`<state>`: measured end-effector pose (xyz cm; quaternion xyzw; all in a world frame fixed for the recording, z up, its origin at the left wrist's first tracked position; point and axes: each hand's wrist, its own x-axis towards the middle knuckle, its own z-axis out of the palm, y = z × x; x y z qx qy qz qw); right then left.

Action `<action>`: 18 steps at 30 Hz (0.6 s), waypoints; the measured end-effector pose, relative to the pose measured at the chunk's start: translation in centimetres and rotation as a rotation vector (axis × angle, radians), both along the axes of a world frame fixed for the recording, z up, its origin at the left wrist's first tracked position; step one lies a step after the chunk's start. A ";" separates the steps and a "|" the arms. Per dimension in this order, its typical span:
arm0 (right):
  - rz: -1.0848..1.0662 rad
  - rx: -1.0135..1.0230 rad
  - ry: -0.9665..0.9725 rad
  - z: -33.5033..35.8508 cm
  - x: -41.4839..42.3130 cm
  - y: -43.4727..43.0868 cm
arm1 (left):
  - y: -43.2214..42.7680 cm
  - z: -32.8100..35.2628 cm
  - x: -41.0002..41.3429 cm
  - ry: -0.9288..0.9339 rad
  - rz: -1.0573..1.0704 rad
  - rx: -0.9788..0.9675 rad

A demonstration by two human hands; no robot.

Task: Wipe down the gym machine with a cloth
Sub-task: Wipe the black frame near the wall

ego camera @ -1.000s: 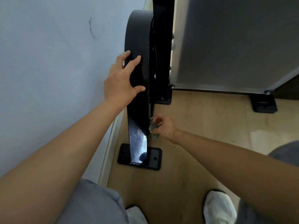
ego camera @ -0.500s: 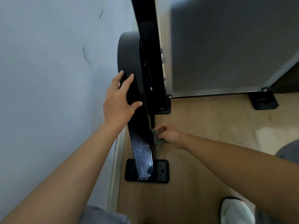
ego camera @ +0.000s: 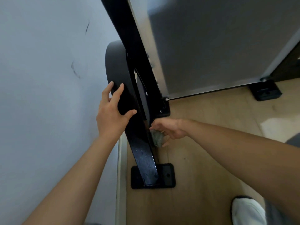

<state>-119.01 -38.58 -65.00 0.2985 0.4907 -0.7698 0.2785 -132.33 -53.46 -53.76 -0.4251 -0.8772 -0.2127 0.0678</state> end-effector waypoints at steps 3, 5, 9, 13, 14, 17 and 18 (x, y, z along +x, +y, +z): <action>0.022 -0.013 -0.002 -1.0 0.5 -1.0 | 0.1 -0.1 0.0 -0.003 0.014 -0.016; 0.018 -0.033 -0.003 -1.4 0.7 -1.5 | 0.2 -0.1 0.1 -0.014 0.024 -0.019; -0.013 -0.081 0.025 -1.2 0.8 -1.4 | 0.2 0.1 0.3 -0.015 0.036 -0.018; -0.086 -0.131 0.041 0.0 0.2 0.0 | 0.4 0.2 0.5 -0.019 0.047 -0.021; -0.108 -0.141 0.047 0.4 0.0 0.3 | 0.4 0.3 0.5 -0.019 0.053 -0.027; -0.168 -0.161 0.088 1.8 -0.2 1.1 | 0.4 0.4 0.6 -0.016 0.061 -0.035; -0.182 -0.167 0.103 2.3 -0.3 1.4 | 0.4 0.4 0.7 -0.011 0.061 -0.036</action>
